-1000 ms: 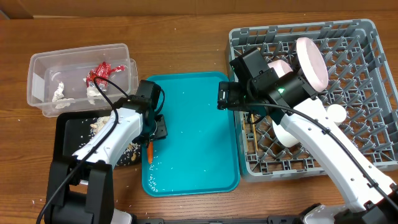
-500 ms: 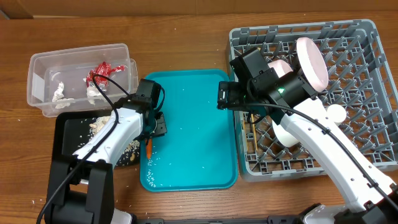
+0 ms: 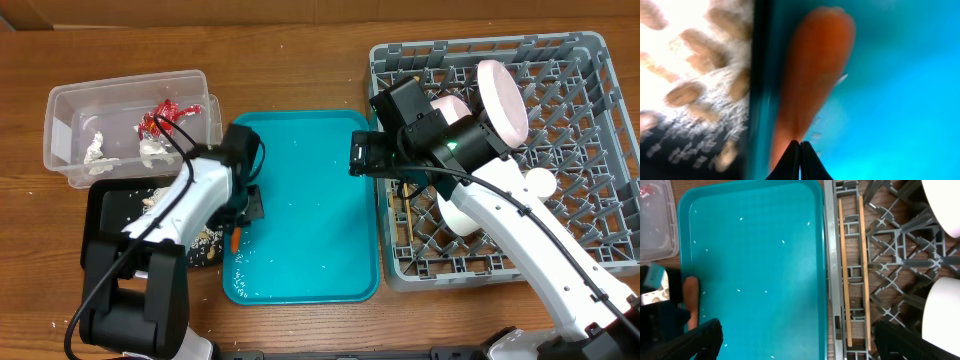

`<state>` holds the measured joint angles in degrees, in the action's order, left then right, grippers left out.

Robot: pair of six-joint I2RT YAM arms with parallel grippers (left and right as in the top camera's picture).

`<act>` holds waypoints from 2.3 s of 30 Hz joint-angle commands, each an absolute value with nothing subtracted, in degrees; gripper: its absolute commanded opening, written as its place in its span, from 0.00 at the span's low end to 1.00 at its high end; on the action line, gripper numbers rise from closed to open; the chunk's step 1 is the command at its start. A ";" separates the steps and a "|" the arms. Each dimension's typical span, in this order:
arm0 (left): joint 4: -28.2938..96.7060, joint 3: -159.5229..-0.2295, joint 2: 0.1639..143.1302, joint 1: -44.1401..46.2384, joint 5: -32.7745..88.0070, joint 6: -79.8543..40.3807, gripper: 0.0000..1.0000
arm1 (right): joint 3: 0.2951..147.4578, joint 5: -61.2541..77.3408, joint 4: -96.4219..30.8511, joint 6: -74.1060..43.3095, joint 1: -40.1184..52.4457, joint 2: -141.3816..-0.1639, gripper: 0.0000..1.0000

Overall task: Sort waste into correct bins and load items into the dishwasher
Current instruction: 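Reach the left gripper to the orange carrot on the teal tray and grasp, then move the carrot left onto the black tray and open the left gripper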

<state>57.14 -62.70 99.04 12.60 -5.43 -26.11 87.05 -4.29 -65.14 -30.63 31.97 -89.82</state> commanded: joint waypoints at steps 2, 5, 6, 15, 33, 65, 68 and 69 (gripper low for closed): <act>65.06 -76.55 98.04 12.25 -6.72 -23.81 0.04 | 87.33 -4.38 -64.40 -29.93 32.12 -89.49 1.00; 68.36 -81.10 97.60 12.49 -5.82 -22.46 0.04 | 87.33 -4.38 -64.71 -29.93 32.12 -89.49 1.00; 69.32 -82.43 97.45 12.51 -5.76 -22.44 0.04 | 87.33 -4.36 -64.88 -29.93 32.12 -89.49 1.00; 77.12 -87.85 96.60 12.51 -5.39 -22.11 0.04 | 87.33 -4.95 -64.51 -29.93 32.12 -89.49 1.00; 87.50 -89.10 72.05 12.51 -2.81 -21.41 0.04 | 87.33 -10.85 -57.89 -29.98 32.12 -89.49 1.00; 48.69 -55.16 90.24 13.10 -2.76 -21.02 0.43 | 87.33 -7.64 -59.96 -29.98 32.12 -89.49 1.00; 44.12 -55.13 96.44 13.13 -3.01 -20.99 0.43 | 87.33 -7.64 -59.94 -29.98 32.12 -89.49 1.00; 43.00 -55.11 98.39 13.13 -3.18 -21.02 0.42 | 87.33 -7.64 -59.94 -29.98 32.12 -89.49 1.00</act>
